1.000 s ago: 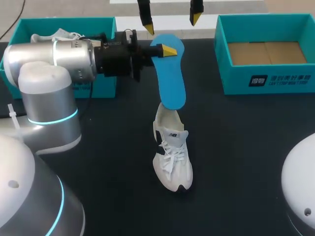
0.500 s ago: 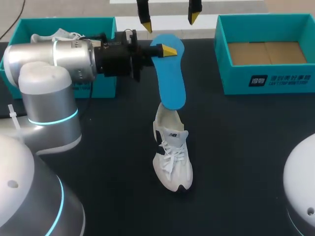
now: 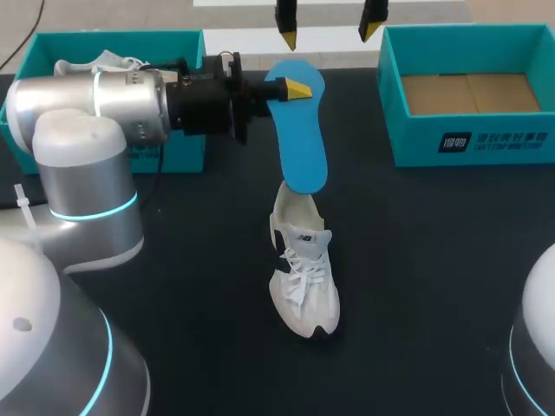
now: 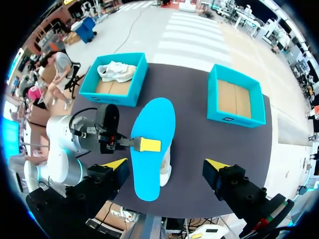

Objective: Take the shoe out of the shoebox, open the shoe tongue, remove and reinsert the insole, then place the shoe into the shoebox

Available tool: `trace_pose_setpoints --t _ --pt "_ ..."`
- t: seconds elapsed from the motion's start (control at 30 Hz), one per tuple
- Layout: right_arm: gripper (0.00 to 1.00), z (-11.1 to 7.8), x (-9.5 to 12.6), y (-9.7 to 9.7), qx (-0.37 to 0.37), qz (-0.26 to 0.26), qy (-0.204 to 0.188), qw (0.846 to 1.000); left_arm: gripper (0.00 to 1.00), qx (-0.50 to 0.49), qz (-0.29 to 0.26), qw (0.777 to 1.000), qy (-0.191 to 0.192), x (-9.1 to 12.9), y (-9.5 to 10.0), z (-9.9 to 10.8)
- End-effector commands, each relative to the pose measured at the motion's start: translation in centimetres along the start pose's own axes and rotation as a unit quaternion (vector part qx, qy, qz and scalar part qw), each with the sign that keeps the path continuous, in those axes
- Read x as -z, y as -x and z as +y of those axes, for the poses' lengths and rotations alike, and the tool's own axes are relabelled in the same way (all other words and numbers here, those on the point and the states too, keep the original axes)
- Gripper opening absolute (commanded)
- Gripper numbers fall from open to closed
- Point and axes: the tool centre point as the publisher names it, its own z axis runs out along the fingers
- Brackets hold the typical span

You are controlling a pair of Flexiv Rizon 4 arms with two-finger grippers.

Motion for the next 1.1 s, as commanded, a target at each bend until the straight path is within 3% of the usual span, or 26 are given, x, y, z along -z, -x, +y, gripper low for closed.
trace_pose_setpoints --t 0.03,0.6,0.7,0.8,0.97,1.1 --pt "1.0 -1.5 -1.3 2.0 -0.019 0.119 0.025 0.992 0.0 0.0 -0.001 1.0 0.0 0.1 0.0 0.1" --pt "1.0 -1.8 -1.6 2.3 -0.043 0.125 0.022 0.991 0.0 0.0 -0.001 1.0 0.0 0.1 0.0 0.1" --pt "1.0 -1.8 -1.5 2.3 -0.062 0.188 0.067 0.978 0.0 0.0 -0.001 1.0 0.0 0.1 0.0 0.1" --pt "1.0 -2.0 -1.4 2.6 -0.062 0.232 0.085 0.967 0.0 0.0 -0.001 1.0 0.0 0.1 0.0 0.1" --pt "1.0 -2.1 -1.4 3.1 -0.027 0.281 0.093 0.955 0.0 0.0 -0.001 1.0 0.0 0.1 0.0 0.1" --pt "1.0 -2.3 -1.7 3.3 -0.005 0.309 0.071 0.948 0.0 0.0 -0.001 1.0 0.0 0.1 0.0 0.1"
